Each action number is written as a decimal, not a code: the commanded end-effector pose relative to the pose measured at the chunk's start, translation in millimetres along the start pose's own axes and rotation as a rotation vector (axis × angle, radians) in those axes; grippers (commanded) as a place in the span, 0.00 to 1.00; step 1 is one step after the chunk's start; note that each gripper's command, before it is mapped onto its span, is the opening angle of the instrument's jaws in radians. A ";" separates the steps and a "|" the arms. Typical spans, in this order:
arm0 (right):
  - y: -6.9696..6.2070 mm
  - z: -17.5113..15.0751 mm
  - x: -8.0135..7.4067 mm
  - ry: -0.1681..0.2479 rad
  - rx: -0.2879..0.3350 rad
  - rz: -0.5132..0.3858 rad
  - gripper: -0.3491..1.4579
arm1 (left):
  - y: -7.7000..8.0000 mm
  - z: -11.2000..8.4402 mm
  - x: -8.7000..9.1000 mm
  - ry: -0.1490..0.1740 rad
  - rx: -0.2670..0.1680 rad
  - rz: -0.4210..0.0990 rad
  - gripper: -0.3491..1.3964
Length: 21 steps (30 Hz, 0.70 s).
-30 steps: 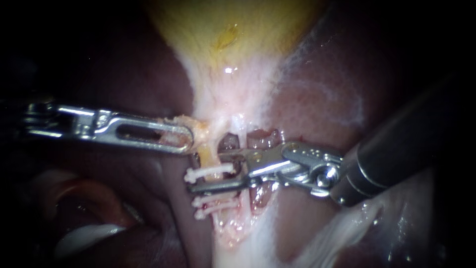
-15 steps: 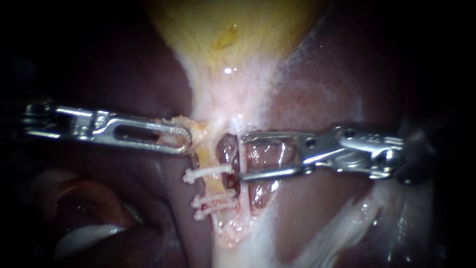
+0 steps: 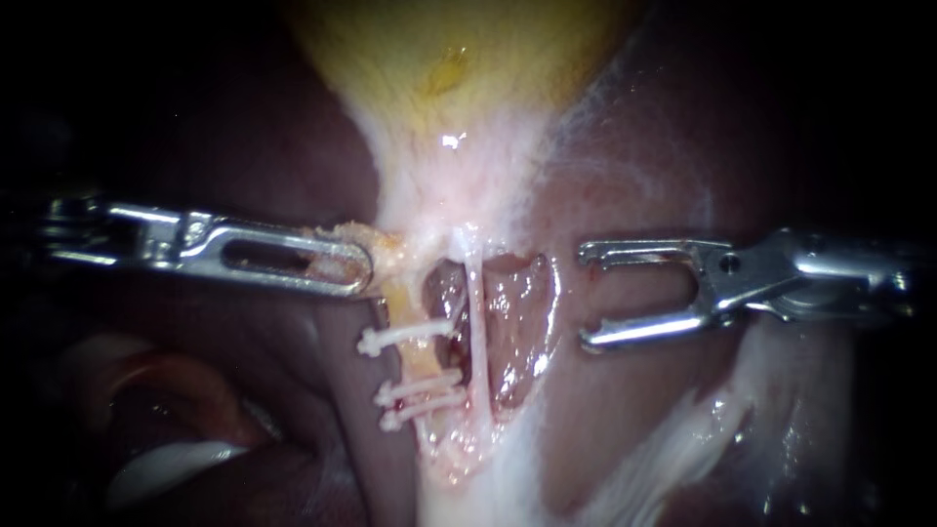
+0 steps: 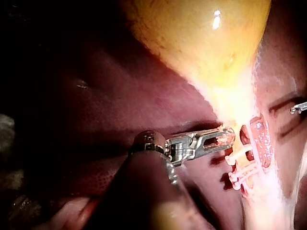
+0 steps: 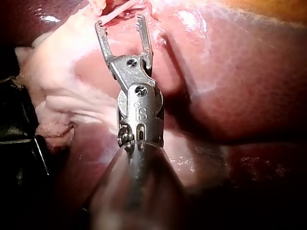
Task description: Going back third clip left tube
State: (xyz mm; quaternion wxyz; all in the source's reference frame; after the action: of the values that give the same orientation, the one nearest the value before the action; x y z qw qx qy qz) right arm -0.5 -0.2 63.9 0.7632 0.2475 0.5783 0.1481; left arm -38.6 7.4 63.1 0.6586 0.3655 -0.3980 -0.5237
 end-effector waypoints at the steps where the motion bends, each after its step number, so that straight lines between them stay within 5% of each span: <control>1: 0.0 0.0 0.0 0.000 -0.001 0.000 0.47 | 0.3 0.4 -0.1 -0.002 -0.004 -0.001 0.00; 12: -0.2 0.0 0.1 0.000 -0.003 -0.006 0.47 | 3.1 4.2 -0.3 -0.003 -0.012 0.003 0.00; 21: -0.5 0.0 0.3 -0.001 -0.003 -0.010 0.47 | 3.6 4.6 -0.1 0.003 -0.014 -0.006 0.00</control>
State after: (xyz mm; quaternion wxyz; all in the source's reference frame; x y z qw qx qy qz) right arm -0.3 -0.4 63.4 0.7645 0.2433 0.5791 0.1448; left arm -41.3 7.9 68.2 0.6605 0.3621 -0.3919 -0.5282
